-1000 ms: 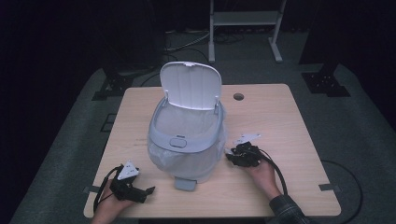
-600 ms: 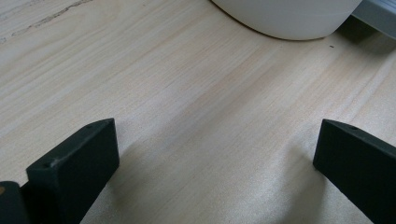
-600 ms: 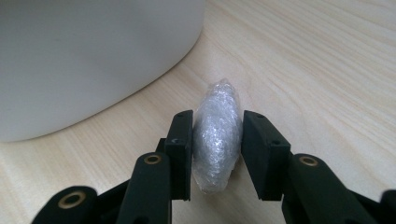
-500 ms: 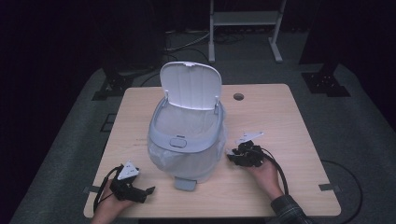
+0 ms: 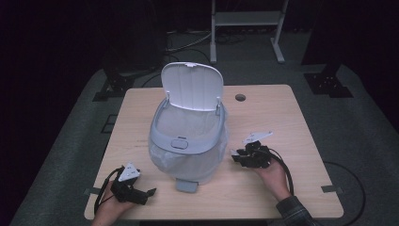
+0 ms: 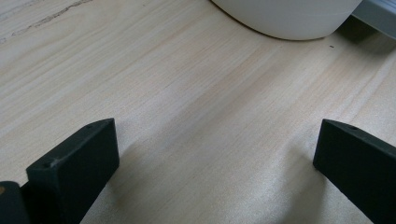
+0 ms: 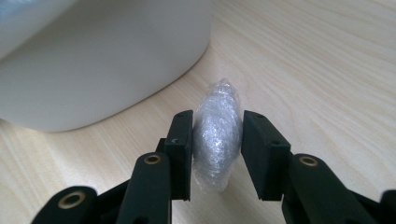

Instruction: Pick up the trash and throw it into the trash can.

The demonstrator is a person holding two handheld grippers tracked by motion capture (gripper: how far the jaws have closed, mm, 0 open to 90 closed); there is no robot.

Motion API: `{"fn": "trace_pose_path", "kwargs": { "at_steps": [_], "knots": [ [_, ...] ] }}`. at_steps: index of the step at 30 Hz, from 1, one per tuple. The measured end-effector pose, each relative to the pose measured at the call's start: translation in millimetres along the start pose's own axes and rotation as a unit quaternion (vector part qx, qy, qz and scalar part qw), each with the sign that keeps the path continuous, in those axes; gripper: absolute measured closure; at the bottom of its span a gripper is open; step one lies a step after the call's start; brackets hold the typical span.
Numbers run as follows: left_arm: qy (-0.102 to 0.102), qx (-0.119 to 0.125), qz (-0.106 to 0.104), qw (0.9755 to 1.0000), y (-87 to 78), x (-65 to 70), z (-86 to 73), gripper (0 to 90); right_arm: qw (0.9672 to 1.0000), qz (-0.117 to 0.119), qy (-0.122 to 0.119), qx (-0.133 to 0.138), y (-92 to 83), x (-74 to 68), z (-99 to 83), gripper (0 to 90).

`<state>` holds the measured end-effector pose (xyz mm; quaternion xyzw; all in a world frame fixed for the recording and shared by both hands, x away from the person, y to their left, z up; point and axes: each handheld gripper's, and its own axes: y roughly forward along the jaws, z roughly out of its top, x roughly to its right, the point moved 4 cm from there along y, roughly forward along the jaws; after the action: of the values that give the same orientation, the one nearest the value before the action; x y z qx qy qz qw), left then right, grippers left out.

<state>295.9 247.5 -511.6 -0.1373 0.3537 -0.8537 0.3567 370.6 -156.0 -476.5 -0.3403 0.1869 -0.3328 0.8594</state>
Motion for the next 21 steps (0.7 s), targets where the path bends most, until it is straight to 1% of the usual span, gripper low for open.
{"fn": "trace_pose_path", "kwargs": {
  "at_steps": [21],
  "knots": [
    [-0.001, 0.0, 0.0, 1.0, 0.0, 0.2, 0.0, 0.0, 0.9993, 0.018, -0.007, 0.032, -31.5, -1.3, 8.7, 63.6]
  ]
}}
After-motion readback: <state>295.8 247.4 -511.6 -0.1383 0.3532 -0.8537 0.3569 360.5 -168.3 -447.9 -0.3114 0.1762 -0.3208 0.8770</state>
